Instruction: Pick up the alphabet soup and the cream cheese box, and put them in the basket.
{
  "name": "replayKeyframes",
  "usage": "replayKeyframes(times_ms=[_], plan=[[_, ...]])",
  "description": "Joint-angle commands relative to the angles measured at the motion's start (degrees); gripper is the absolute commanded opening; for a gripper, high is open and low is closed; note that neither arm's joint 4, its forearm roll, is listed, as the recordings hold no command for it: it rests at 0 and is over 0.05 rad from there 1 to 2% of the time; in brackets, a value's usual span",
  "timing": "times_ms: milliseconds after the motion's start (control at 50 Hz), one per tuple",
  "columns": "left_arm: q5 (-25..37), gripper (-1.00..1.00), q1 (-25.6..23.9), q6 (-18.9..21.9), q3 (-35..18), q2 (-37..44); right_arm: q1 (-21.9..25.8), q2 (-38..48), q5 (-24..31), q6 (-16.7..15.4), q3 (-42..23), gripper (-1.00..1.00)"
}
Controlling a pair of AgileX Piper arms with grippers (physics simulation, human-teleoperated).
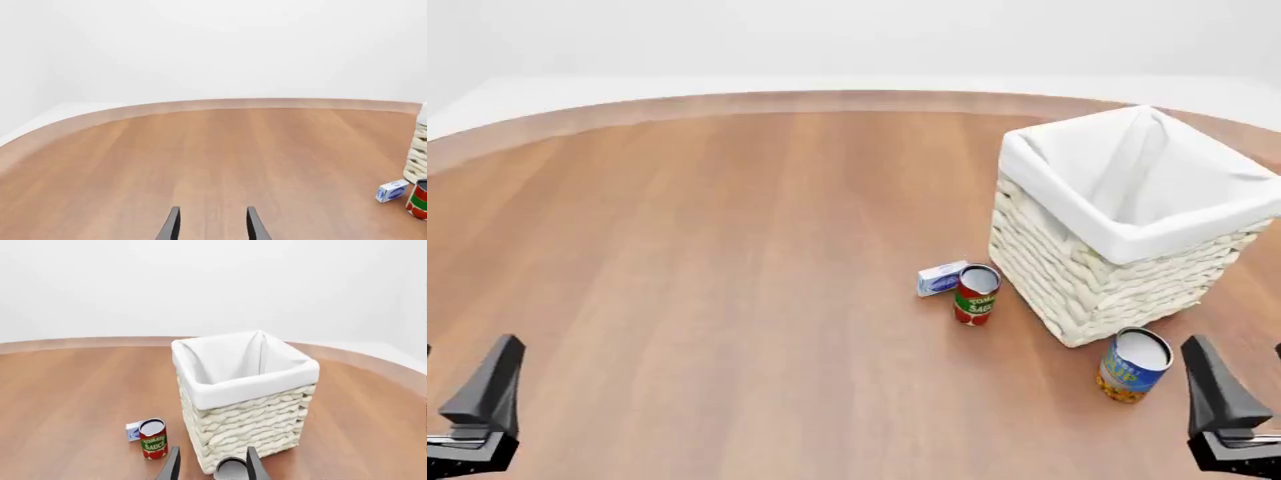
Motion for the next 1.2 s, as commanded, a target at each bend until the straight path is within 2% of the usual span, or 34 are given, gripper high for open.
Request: replayKeyframes(times_ms=[20, 160, 200, 260, 320, 360, 400, 520, 540, 560, 700, 720, 780, 880, 900, 960, 1040, 1100, 1120, 1180, 1200], plan=[[-0.07, 1.0, 0.0, 0.0, -0.15, 0.26, 0.29, 2.8, -0.89, -0.52, 0.01, 1.0], [-0.07, 1.0, 0.0, 0.0, -0.15, 0.26, 0.37, 3.3, -0.79, -0.68, 0.02, 1.0], [-0.07, 1.0, 0.0, 0.0, -0.15, 0.26, 0.84, 4.46, -1.19, -2.28, 0.03, 1.0], [-0.07, 1.0, 0.0, 0.0, -0.15, 0.26, 0.51, 6.15, -2.48, -2.83, 0.02, 1.0], [-0.07, 1.0, 0.0, 0.0, -0.15, 0.26, 2.03, 11.22, -5.84, -4.59, 0.01, 1.0], [-0.07, 1.0, 0.0, 0.0, -0.15, 0.26, 2.05, 15.22, -9.38, -4.4, -0.08, 1.0], [-0.07, 1.0, 0.0, 0.0, -0.15, 0.26, 2.35, 19.72, -12.6, -5.97, -0.49, 1.0], [-0.07, 1.0, 0.0, 0.0, -0.15, 0.26, 4.19, 27.72, -13.9, -9.31, -4.12, 1.0], [-0.07, 1.0, 0.0, 0.0, -0.15, 0.26, 4.61, 32.86, -14.28, -11.4, -5.66, 1.0], [-0.07, 1.0, 0.0, 0.0, -0.15, 0.26, 5.64, 31.71, -12.99, -9.99, -6.45, 1.0], [-0.07, 1.0, 0.0, 0.0, -0.15, 0.26, 8.4, 33.72, -9.26, -12.31, -11.16, 1.0], [-0.07, 1.0, 0.0, 0.0, -0.15, 0.26, 9.86, 34.26, -8.8, -14.58, -12.09, 1.0], [-0.07, 1.0, 0.0, 0.0, -0.15, 0.26, 10.53, 34.78, -7.52, -14.8, -13.88, 1.0], [-0.07, 1.0, 0.0, 0.0, -0.15, 0.26, 13.11, 36.94, -5.51, -19.02, -17.83, 1.0], [-0.07, 1.0, 0.0, 0.0, -0.15, 0.26, 13.8, 38.51, -5.06, -20.85, -19.54, 1.0], [-0.07, 1.0, 0.0, 0.0, -0.15, 0.26, 14.11, 39.2, -3.92, -21.11, -21.35, 1.0], [-0.07, 1.0, 0.0, 0.0, -0.15, 0.26, 17.54, 41.1, -2.19, -24.08, -24.4, 1.0], [-0.07, 1.0, 0.0, 0.0, -0.15, 0.26, 17.92, 43.17, -2.12, -26.12, -25.74, 1.0], [-0.07, 1.0, 0.0, 0.0, -0.15, 0.26, 17.85, 43.6, -1.87, -25.61, -26.54, 1.0], [-0.07, 1.0, 0.0, 0.0, -0.15, 0.26, 18.31, 46.32, -1.8, -27.05, -28.4, 1.0], [-0.07, 1.0, 0.0, 0.0, -0.15, 0.26, 18.43, 47.05, -2.27, -28.51, -28.49, 1.0]])
